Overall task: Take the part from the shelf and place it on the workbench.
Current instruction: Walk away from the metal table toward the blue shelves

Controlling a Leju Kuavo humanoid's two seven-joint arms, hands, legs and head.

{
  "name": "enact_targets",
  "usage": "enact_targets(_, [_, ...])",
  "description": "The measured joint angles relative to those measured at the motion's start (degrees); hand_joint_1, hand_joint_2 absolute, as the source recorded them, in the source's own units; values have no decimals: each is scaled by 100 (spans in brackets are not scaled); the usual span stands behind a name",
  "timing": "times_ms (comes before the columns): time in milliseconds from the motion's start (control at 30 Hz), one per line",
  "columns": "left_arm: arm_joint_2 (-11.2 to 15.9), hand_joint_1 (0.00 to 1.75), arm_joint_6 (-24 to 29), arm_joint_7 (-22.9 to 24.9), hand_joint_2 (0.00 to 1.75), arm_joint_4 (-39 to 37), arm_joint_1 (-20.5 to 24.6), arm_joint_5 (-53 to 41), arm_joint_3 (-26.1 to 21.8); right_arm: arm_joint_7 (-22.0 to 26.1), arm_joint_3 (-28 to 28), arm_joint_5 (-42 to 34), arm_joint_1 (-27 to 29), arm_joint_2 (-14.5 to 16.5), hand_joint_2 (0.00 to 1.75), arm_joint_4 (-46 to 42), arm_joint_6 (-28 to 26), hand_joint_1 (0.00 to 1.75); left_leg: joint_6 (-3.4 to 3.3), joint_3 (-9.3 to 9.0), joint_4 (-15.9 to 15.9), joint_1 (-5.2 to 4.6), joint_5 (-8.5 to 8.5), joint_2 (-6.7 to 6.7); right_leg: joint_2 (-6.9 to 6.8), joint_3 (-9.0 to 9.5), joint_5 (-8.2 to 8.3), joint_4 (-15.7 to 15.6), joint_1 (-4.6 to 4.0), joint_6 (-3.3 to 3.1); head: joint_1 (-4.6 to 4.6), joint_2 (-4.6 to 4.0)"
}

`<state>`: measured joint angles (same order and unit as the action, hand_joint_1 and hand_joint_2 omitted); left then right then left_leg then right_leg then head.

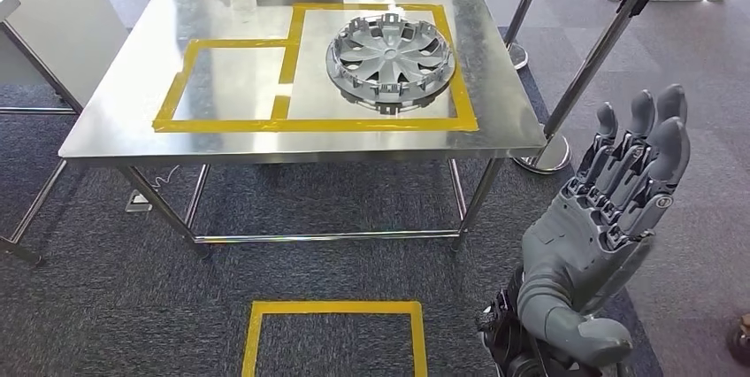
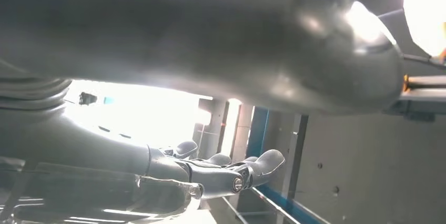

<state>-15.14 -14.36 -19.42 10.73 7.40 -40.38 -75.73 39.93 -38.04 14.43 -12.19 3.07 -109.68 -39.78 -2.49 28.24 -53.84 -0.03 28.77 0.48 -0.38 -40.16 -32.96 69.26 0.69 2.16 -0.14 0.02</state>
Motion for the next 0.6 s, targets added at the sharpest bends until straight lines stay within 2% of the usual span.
enact_targets(33, [3, 0, 0, 0, 175, 0, -2, -8, 0, 0, 2, 19, 28, -5, 0, 0, 0, 0, -3, 91, -16, -8, -67, 6, 4, -31, -94, 326, -1, -1, 0, 0])
enact_targets(67, [7, 0, 0, 0, 175, 0, -4, -16, 1, 0, 5, 36, 51, -9, 0, 0, 0, 0, -1, 184, -42, -14, -129, 13, 7, 18, -42, 492, -2, -10, -1, 0])
enact_targets(100, [8, 0, 1, 1, 175, 0, -5, -25, 1, 0, 9, 53, 69, -11, 0, 0, 0, 0, 5, 273, -77, -17, -182, 17, 9, 174, 104, 438, -4, -25, -1, 0])
enact_targets(133, [9, 0, 2, 1, 175, 0, -6, -33, 2, 0, 14, 65, 82, -12, 0, -1, 0, 0, 15, 355, -118, -19, -225, 19, 10, 436, 263, 160, -8, -48, -1, 0])
enact_targets(167, [8, 0, 5, 1, 175, -1, -6, -40, 4, 0, 20, 71, 89, -9, 0, -2, 0, 0, 31, 428, -162, -20, -260, 19, 12, 763, 346, -274, -15, -75, 0, 0])
enact_targets(200, [5, 0, 12, 2, 175, -1, -6, -46, 7, 0, 27, 72, 94, -5, 0, -4, 0, 0, 52, 484, -204, -26, -292, 18, 12, 1074, 352, -728, -23, -98, -3, 0])
enact_targets(233, [3, 0, 22, 2, 175, -2, -5, -49, 11, 0, 36, 74, 99, -1, 0, -6, 0, 0, 79, 527, -234, -31, -325, 19, 13, 1289, 309, -1080, -35, -118, -3, 0])
enact_targets(267, [1, 0, 41, 4, 175, -2, -4, -54, 17, 0, 46, 80, 106, 4, 0, -8, 0, 0, 110, 563, -252, -33, -364, 24, 15, 1389, 254, -1282, -49, -135, -4, 0])
enact_targets(333, [1, 0, 105, 12, 87, -2, -7, -75, 29, 0, 63, 97, 139, 15, 0, -10, 0, 0, 181, 621, -260, -31, -440, 31, 14, 1347, 278, -1360, -52, -197, -1, 0])
enact_targets(367, [2, 0, 141, 16, 44, -2, -9, -91, 35, 0, 72, 109, 159, 24, 0, -11, 0, 0, 216, 662, -296, -26, -395, 21, 9, 1291, 323, -1369, -42, -243, -1, 0])
enact_targets(400, [3, 0, 168, 17, 0, -2, -11, -105, 43, 0, 79, 119, 181, 37, 0, -11, 0, 0, 249, 718, -405, -19, -251, 6, 3, 1227, 382, -1380, -29, -292, -9, 0])
enact_targets(433, [5, 0, 186, 11, 0, -2, -13, -114, 52, 0, 87, 130, 203, 51, 0, -13, 1, 0, 279, 799, -616, -6, -15, -10, -4, 1156, 444, -1388, -16, -326, -15, 0])
enact_targets(500, [10, 0, 198, -27, 0, -1, -13, -123, 72, 0, 107, 149, 255, 70, 0, -15, 1, 0, 334, 1003, -1318, 16, 510, -25, -10, 1002, 566, -1386, -19, -351, -34, 0])
enact_targets(533, [14, 0, 199, -52, 0, -1, -14, -127, 79, 0, 117, 154, 283, 74, 0, -15, 1, 0, 352, 1079, -1662, 24, 620, -25, -14, 926, 628, -1382, -19, -346, -34, 0])
enact_targets(567, [18, 0, 199, -72, 0, 0, -15, -131, 84, 0, 125, 156, 304, 75, 0, -15, 1, 0, 362, 1100, -1892, 31, 588, -25, -19, 847, 690, -1377, -20, -337, -34, 0])
enact_targets(600, [22, 0, 199, -84, 0, 0, -17, -133, 86, 0, 131, 155, 317, 76, 0, -15, 0, 0, 365, 1039, -1945, 39, 440, -24, -24, 774, 747, -1369, -19, -324, -36, 0])
